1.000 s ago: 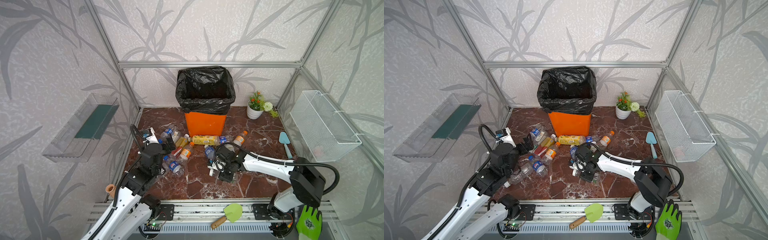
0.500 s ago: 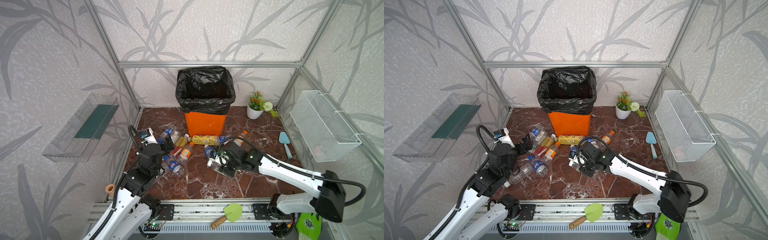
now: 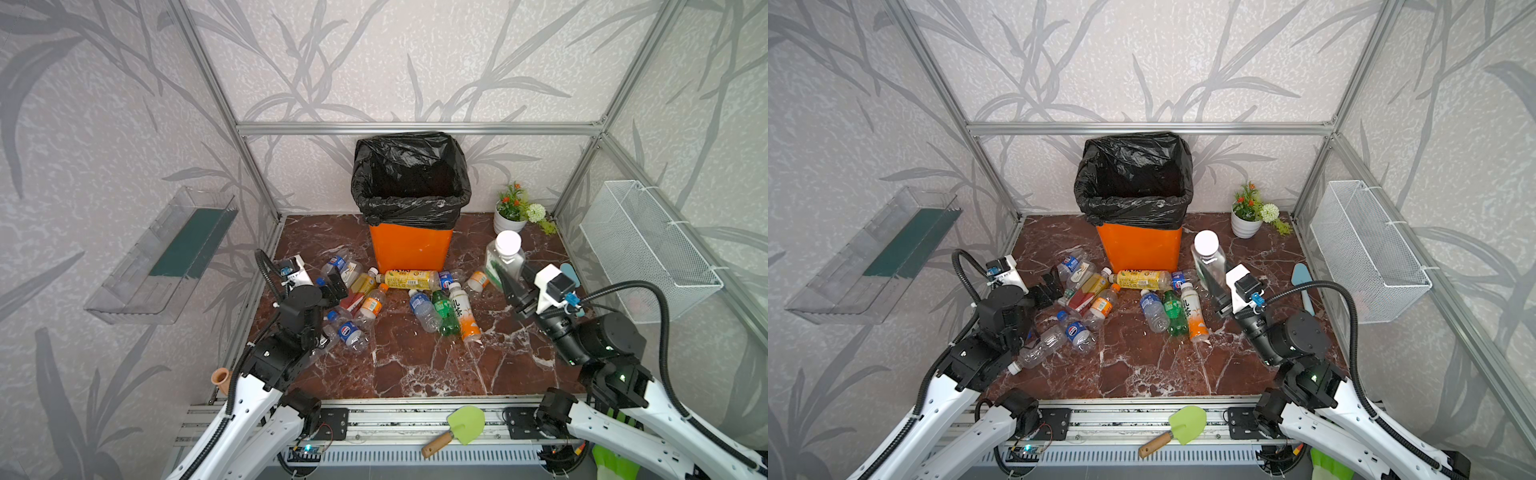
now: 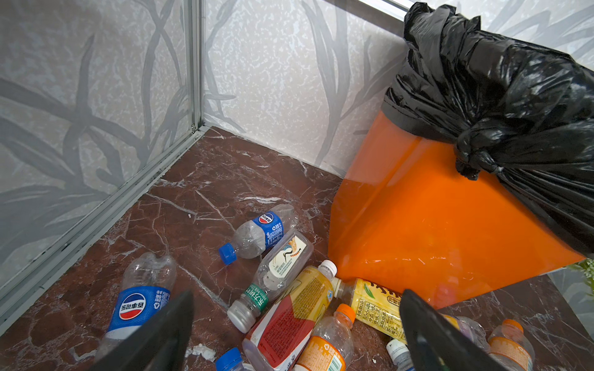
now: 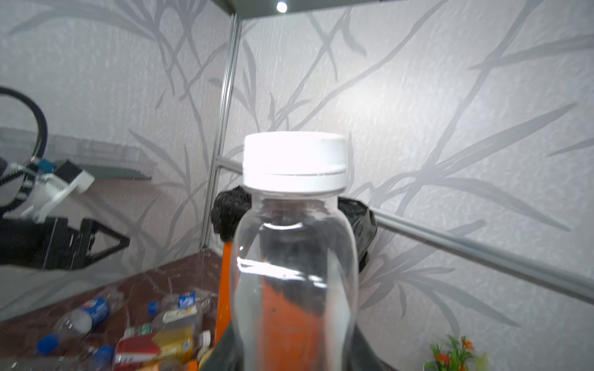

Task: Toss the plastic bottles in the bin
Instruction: 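Lift the clear bottle with the right gripper and release it into the bin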

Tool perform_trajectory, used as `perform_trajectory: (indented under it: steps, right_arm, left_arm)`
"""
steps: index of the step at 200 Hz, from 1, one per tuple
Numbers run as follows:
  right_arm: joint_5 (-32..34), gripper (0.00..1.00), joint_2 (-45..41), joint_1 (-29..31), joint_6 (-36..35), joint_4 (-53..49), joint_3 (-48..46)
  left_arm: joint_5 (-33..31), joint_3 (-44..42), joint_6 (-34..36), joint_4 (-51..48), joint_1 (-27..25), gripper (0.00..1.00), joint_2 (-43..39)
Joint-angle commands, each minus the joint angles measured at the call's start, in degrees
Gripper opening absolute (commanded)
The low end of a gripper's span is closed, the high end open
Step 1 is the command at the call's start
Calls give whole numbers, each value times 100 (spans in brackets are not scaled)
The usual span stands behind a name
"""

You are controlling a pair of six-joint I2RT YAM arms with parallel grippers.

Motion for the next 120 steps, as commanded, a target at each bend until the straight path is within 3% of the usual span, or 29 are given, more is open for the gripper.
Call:
perform_trajectory:
  steps: [1,27,62,73,92,105,120]
  right_arm:
    - [-14,28,543,-5,-718,1926,501]
    - [-603,28,1986,-229,-460,1062,2158]
    - [-1965,29,4849,-1373,1207,-1619,5516]
    - [-2261,38,5815,-1569,1404,-2882,6983]
    - [-1681,70,7101,-1575,1262,-4588,9177]
    - [-1333,89,7563,-1620,1235,-5174,10268]
    - [-1094,97,7697,-1653,1181,-5310,10833]
  left_arm:
    - [-16,53,-142,19,25,99,10]
    - [54,109,-149,-51,28,99,51]
    - [-46,214,-242,-372,36,99,163]
    - [-42,289,-268,-487,42,99,260]
    - [-50,508,-242,-742,56,99,443]
    - [-108,663,-248,-942,92,99,554]
    - [-184,787,-323,-1168,134,99,621]
